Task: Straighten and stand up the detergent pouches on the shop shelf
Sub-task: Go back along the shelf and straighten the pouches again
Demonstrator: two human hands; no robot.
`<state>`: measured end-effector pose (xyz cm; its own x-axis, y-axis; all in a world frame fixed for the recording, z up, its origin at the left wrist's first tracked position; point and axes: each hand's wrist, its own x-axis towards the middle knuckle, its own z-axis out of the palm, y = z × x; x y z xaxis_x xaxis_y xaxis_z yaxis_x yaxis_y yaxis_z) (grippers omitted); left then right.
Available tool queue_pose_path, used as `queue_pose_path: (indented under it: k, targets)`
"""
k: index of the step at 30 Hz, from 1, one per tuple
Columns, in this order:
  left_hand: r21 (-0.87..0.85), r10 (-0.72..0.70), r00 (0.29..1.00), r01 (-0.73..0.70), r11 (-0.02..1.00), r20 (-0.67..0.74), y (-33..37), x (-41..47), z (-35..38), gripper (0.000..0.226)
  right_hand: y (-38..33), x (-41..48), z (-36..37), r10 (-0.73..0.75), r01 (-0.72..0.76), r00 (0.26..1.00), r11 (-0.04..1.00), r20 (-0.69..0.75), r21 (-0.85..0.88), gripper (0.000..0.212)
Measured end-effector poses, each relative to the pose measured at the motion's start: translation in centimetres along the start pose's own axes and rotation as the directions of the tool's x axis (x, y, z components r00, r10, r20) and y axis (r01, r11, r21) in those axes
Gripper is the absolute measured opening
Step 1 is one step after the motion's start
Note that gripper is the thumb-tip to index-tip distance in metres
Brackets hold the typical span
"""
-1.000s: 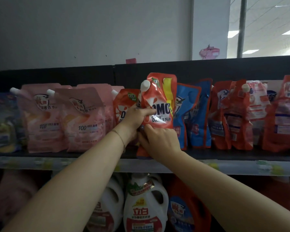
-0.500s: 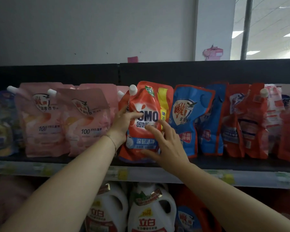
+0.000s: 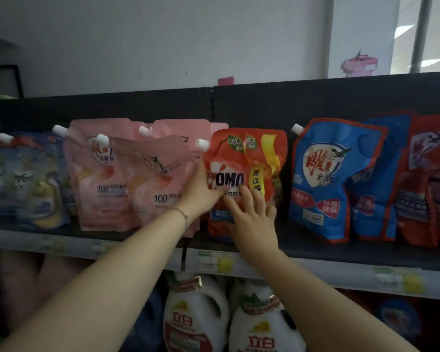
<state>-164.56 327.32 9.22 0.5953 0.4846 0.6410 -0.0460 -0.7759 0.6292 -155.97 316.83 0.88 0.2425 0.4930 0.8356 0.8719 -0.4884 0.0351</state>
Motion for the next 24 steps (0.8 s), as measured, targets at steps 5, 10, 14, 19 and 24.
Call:
queue_pose_path:
  k: [5, 10, 14, 19, 24]
  targets:
    - [0.061, -0.001, 1.000, 0.001, 0.998, 0.004, -0.2, -0.5, 1.0, 0.062, 0.4, -0.1, 0.0, 0.023, -0.030, 0.998, 0.991, 0.051, 0.131, 0.065]
    - [0.073, -0.070, 0.997, 0.072, 0.995, -0.034, 0.1, -0.7, 1.9, 0.076, 0.1, -0.3, -0.7, 0.048, -0.054, 0.998, 0.990, 0.045, 0.132, 0.072]
    - [0.036, 0.030, 0.992, -0.026, 0.999, -0.124, 0.0, -1.5, 1.5, 0.046, -0.2, -0.4, -0.9, 0.088, -0.093, 0.995, 0.986, 0.039, 0.142, 0.079]
    - [0.141, 0.206, 0.971, -0.189, 0.972, -0.122, -1.1, -4.2, 1.1, 0.059, -0.3, -0.8, -1.0, 0.122, -0.124, 0.992, 0.981, 0.025, 0.152, 0.099]
    - [0.564, 0.442, 0.896, -0.380, 0.733, 0.029, -3.1, -6.5, 1.5, 0.058, -0.2, -0.8, -1.2, 0.123, -0.132, 0.990, 0.978, 0.062, 0.160, 0.105]
